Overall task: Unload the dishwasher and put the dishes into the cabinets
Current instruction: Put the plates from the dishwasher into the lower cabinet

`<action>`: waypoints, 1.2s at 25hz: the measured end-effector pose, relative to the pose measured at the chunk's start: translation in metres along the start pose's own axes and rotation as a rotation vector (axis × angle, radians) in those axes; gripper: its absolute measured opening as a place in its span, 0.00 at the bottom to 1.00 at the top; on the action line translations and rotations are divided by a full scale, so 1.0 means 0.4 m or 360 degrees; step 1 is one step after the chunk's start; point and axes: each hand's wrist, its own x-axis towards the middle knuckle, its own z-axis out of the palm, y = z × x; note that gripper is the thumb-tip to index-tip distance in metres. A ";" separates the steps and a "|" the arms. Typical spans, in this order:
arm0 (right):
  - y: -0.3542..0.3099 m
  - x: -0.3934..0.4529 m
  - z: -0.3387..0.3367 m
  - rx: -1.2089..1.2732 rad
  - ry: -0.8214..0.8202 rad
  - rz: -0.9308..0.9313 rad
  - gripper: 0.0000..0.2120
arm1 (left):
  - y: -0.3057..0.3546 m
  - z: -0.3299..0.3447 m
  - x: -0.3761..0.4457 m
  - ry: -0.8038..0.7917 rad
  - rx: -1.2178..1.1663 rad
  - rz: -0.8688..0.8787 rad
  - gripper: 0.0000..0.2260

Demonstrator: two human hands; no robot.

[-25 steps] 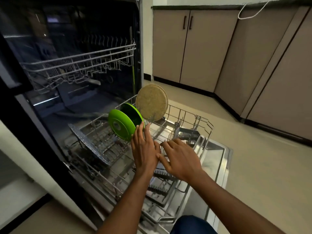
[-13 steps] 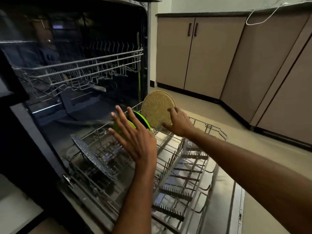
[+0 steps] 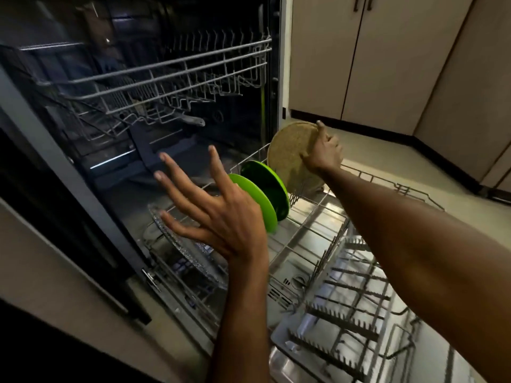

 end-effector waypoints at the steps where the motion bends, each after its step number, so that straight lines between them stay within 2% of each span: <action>1: 0.000 -0.005 -0.001 0.0070 0.0082 0.0021 0.46 | -0.013 0.002 0.016 0.0034 0.0011 -0.0053 0.32; 4: 0.018 -0.010 -0.016 0.0294 0.0220 0.0117 0.33 | -0.059 -0.003 0.045 -0.0066 -0.0072 -0.0428 0.48; 6: 0.040 -0.004 -0.033 0.0423 0.0173 0.0172 0.25 | -0.061 -0.018 0.057 -0.0096 -0.0074 -0.0435 0.49; 8: 0.065 -0.008 -0.053 0.0592 0.0086 0.0217 0.24 | -0.048 -0.034 0.075 -0.0174 -0.0149 -0.0392 0.49; 11: 0.096 -0.036 -0.086 0.0846 -0.0030 0.0235 0.23 | -0.056 -0.037 0.066 -0.0352 -0.0398 -0.0566 0.51; 12: 0.106 -0.046 -0.095 0.0932 -0.0052 0.0254 0.24 | -0.065 -0.035 0.053 -0.0400 -0.0476 -0.0656 0.49; 14: 0.119 -0.064 -0.114 0.1115 -0.0062 0.0287 0.24 | -0.069 -0.040 0.031 -0.0465 -0.0603 -0.0834 0.39; 16: 0.118 -0.081 -0.142 0.1263 -0.0008 0.0266 0.22 | -0.052 -0.056 0.031 -0.0391 -0.0628 -0.0878 0.29; 20: 0.083 -0.115 -0.213 0.1169 0.0093 -0.0031 0.15 | 0.030 -0.138 0.050 -0.0135 -0.0888 -0.0450 0.31; 22: 0.061 -0.141 -0.265 0.1056 0.0150 -0.0216 0.12 | 0.083 -0.172 0.059 -0.0263 -0.0981 -0.0137 0.32; 24: 0.045 -0.179 -0.326 0.0901 0.0272 -0.0392 0.11 | 0.116 -0.183 0.051 -0.0446 -0.0890 0.0286 0.31; 27: 0.052 -0.234 -0.430 0.0358 0.0405 -0.0832 0.10 | 0.116 -0.185 0.001 -0.0686 -0.0726 0.0903 0.29; 28: 0.064 -0.251 -0.464 0.0185 0.0321 -0.1018 0.10 | 0.107 -0.182 -0.018 -0.0740 -0.0673 0.1097 0.30; 30: 0.096 -0.291 -0.519 -0.0016 -0.0025 -0.1319 0.10 | 0.087 -0.182 -0.038 -0.0813 -0.0717 0.1321 0.31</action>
